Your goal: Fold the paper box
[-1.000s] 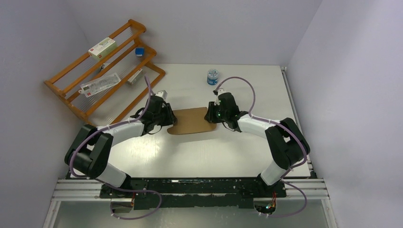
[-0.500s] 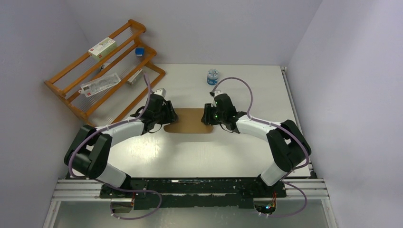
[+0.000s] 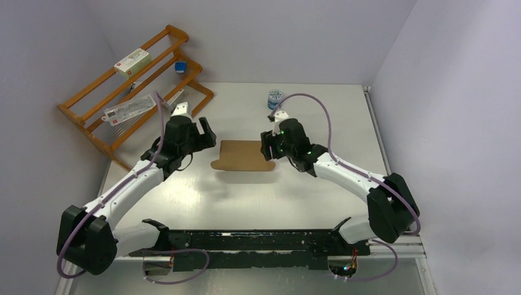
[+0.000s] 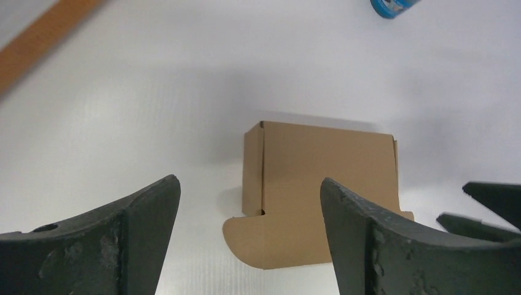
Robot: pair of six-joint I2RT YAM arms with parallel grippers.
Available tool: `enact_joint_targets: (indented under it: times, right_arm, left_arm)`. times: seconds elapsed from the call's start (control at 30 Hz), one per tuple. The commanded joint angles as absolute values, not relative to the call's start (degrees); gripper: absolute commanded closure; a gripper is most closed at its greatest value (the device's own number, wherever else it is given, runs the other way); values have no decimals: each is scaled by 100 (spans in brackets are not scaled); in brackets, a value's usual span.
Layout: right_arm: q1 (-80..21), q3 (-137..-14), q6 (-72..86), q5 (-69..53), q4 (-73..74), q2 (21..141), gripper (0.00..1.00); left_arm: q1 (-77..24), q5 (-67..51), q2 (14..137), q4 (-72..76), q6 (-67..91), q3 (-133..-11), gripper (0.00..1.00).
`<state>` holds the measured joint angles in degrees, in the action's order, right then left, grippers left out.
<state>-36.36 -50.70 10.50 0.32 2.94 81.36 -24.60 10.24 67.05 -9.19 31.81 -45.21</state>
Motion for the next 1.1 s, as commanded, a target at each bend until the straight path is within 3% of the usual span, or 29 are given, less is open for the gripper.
enact_joint_targets:
  times: [0.0, 0.2, 0.53, 1.07]
  right_arm:
    - [-4228, -5235, 124, 376, 641, 8064, 37]
    - [-5231, -5476, -703, 808, 880, 8254, 36]
    - [-6664, -5797, -1925, 2551, 785, 9108, 35]
    - [-7418, -5391, -3599, 4681, -1169, 10574, 42]
  left_arm:
    - [-2157, 783, 6541, -1589, 2758, -4872, 11]
    - [-1727, 268, 6528, -2148, 2116, -5196, 12]
    - [-914, -720, 6754, -2287, 1520, -5215, 15]
    - [-984, -669, 6662, -2259, 1489, -5067, 16]
